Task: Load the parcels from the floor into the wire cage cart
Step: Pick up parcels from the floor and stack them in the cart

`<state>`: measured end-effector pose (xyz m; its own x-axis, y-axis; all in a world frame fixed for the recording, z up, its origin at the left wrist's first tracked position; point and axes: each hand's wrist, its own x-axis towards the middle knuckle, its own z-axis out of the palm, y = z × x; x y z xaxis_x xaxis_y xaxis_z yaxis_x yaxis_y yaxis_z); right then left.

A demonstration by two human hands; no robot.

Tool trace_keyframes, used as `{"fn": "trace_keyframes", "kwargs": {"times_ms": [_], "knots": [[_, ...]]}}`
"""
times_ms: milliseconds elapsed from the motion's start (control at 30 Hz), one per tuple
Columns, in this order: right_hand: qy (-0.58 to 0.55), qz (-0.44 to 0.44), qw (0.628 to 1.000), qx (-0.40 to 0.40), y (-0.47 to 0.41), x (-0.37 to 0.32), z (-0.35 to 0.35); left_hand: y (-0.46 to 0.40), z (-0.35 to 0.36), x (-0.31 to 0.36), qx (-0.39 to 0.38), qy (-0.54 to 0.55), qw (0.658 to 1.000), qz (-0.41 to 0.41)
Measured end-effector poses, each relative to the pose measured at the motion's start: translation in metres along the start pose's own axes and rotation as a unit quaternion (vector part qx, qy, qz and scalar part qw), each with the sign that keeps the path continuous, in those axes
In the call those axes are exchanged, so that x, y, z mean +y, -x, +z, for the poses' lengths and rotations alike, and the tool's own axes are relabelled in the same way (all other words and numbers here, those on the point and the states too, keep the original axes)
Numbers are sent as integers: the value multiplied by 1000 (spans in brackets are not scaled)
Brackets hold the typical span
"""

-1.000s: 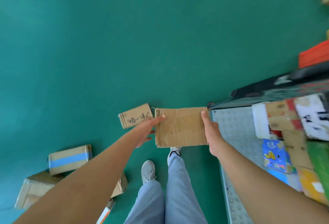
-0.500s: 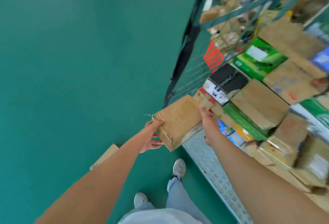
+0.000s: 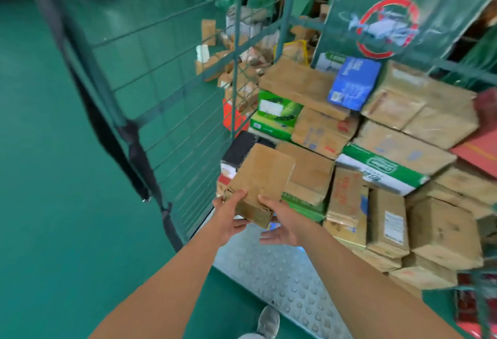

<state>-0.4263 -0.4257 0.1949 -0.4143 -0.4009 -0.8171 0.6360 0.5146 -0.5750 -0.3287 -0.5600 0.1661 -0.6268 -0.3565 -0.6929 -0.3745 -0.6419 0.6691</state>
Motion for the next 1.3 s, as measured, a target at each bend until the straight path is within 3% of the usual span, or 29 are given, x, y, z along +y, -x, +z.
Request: {"fn": "trace_keyframes", "kwargs": {"times_ms": [367,533,800,1067,1300], "knots": [[-32,-96,992,78,-58,-141,-128,-99,144,105,20,-75,996,35],[-40,-87,991,96,-89,-198,-148,-145,170,163,15,-143,988,50],[-78,-160,966,187,-143,-290,-156,-223,203,252,-13,-220,973,71],[1,-121,957,265,-199,-361,-176,-311,241,318,-61,-250,964,67],[-80,-117,945,294,-248,-411,-209,-367,284,354,-83,-252,964,25]]}}
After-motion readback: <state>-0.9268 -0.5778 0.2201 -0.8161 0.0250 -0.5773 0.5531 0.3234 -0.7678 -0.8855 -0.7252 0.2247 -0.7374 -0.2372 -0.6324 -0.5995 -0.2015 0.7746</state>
